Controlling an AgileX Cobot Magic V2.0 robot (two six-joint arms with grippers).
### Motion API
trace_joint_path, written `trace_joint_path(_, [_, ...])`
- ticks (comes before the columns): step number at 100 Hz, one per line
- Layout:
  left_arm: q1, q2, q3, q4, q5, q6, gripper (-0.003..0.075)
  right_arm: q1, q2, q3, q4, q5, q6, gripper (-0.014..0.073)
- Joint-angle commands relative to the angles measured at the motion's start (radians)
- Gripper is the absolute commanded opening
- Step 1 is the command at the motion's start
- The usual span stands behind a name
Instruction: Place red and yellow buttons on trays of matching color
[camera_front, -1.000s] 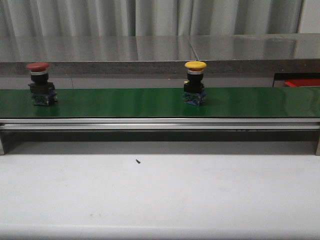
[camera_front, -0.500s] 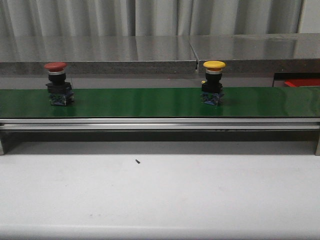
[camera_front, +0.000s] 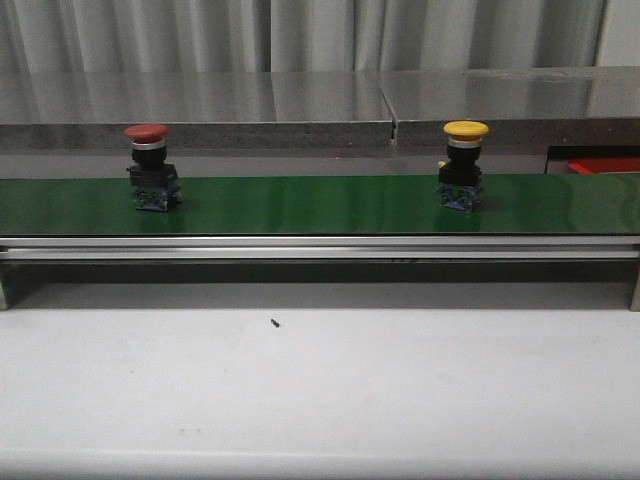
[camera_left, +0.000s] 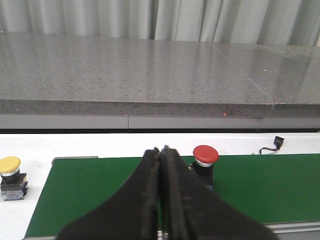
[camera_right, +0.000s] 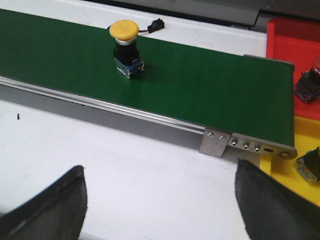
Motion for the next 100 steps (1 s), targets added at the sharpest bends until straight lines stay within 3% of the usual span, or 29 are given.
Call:
trace_joint_path(1, [-0.006, -0.005, -0.026, -0.013, -0.052, -0.005, -0.0019, 0.001, 0.109, -0.067, 0.025, -0.076, -0.011, 0.0603])
trace_joint_path(50, [-0.006, -0.005, -0.026, -0.013, -0.052, -0.005, -0.0019, 0.086, 0.749, -0.433, 0.025, -0.119, -0.074, 0.0603])
trace_joint_path(93, [-0.006, 0.004, -0.026, -0.013, -0.052, -0.005, -0.0019, 0.121, 1.051, -0.734, 0.025, -0.091, -0.077, 0.0602])
trace_joint_path(100, [-0.006, 0.005, -0.026, -0.013, -0.052, -0.005, -0.0019, 0.121, 1.079, -0.758, 0.025, -0.089, -0.077, 0.056])
